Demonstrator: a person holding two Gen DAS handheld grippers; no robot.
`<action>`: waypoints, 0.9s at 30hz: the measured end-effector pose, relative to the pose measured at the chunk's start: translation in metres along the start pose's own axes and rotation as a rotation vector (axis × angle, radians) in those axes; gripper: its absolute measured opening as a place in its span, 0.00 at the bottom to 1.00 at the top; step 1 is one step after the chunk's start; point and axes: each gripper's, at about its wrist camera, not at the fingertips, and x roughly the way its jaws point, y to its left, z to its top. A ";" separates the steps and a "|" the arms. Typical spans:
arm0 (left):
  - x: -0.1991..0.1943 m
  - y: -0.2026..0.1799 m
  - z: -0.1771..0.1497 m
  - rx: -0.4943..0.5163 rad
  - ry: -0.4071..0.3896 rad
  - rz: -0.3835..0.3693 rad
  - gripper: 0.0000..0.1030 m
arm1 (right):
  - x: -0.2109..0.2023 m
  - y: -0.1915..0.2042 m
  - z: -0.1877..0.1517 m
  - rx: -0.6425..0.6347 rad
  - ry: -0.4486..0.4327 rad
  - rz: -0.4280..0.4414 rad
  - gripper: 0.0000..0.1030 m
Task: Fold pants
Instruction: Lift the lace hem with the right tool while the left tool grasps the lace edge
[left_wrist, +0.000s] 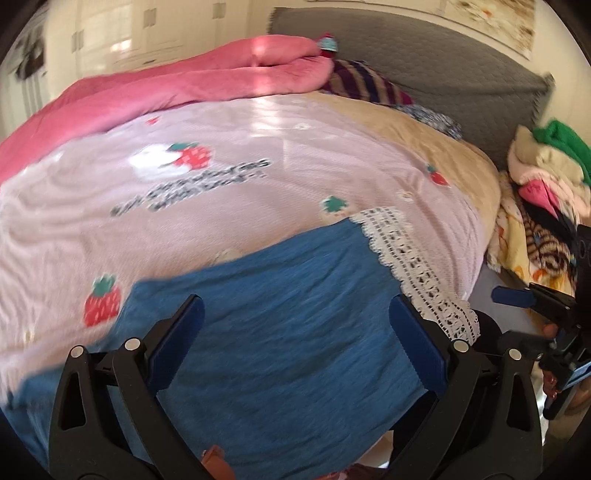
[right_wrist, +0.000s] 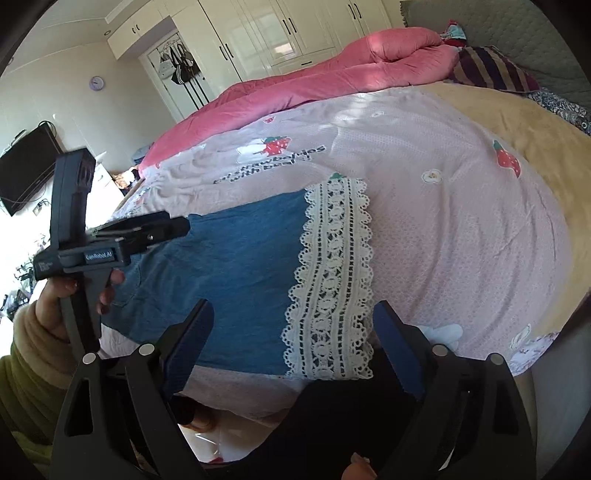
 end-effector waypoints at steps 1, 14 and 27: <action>0.004 -0.003 0.004 0.025 0.002 -0.009 0.91 | 0.004 -0.003 -0.001 0.013 0.011 0.001 0.85; 0.096 -0.032 0.056 0.240 0.133 -0.189 0.91 | 0.047 -0.042 -0.010 0.208 0.143 0.098 0.73; 0.157 -0.030 0.070 0.287 0.275 -0.439 0.48 | 0.052 -0.042 -0.012 0.142 0.178 0.096 0.34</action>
